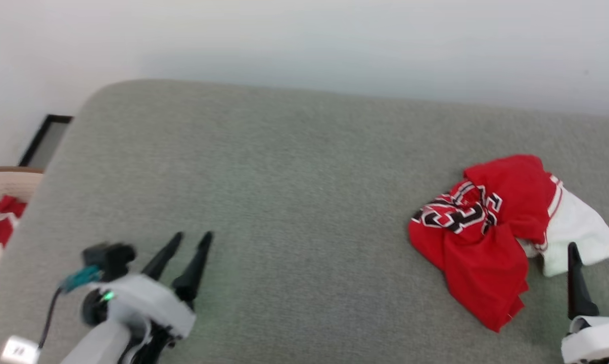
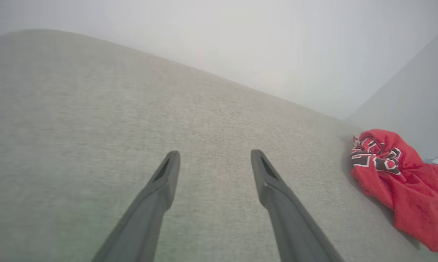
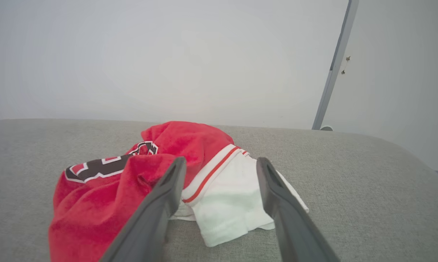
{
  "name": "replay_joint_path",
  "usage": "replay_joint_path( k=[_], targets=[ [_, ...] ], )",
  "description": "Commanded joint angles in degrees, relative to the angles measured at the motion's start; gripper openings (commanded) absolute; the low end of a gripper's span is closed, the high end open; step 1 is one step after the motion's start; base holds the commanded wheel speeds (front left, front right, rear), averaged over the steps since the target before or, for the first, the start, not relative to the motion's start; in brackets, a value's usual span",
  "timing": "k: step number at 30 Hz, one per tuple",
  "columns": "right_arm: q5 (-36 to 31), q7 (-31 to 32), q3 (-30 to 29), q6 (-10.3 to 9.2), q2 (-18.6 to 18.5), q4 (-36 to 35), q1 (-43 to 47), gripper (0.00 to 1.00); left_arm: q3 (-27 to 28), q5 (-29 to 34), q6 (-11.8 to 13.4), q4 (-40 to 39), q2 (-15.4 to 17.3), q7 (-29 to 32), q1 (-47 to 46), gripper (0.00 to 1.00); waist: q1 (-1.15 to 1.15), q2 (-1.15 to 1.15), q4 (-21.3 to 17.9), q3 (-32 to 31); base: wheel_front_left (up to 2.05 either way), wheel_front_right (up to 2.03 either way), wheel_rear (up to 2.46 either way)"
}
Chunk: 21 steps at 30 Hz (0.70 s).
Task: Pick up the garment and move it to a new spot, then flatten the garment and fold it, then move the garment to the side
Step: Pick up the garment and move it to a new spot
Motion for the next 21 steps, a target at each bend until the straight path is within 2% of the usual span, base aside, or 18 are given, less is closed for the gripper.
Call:
replay_joint_path(
  k=[1,7,10,13,15,21],
  targets=[
    [0.31,-0.04,-0.67,-0.08,-0.30,-0.16,1.23,1.00,2.98,2.54,0.26,-0.89,-0.55,0.00,2.52,1.00,0.00,0.00,2.66,-3.02,0.00,0.00,0.00],
    [0.59,-0.03,-1.45,-0.08,-0.56,-0.63,1.40,1.00,20.44,18.09,2.27,-9.70,-3.51,-0.01,13.33,1.00,0.00,0.00,1.32,-4.74,0.00,0.00,0.00],
    [0.68,-0.03,-1.91,-0.08,-0.59,-1.12,1.26,1.00,25.72,26.95,3.05,-14.81,-4.95,-0.01,17.67,1.00,0.00,0.00,0.54,-5.65,0.00,0.00,0.00],
    [1.18,-0.04,-2.48,-0.08,-0.52,-1.84,0.91,1.00,28.73,34.55,3.93,-18.56,-6.87,-0.01,21.23,1.00,0.00,0.00,-0.12,-6.57,0.00,0.00,0.00],
    [1.32,-0.04,-2.55,-0.08,-0.31,-2.25,1.24,1.00,29.85,37.96,3.44,-20.13,-7.76,-0.01,23.02,1.00,0.00,0.00,-0.49,-7.12,0.00,0.00,0.00],
    [1.38,-0.03,-2.30,-0.08,0.96,-2.83,2.38,1.00,32.70,42.29,2.32,-20.94,-11.26,-0.01,26.07,1.00,0.00,0.00,-1.52,-7.48,0.00,0.00,0.00]
  ],
)
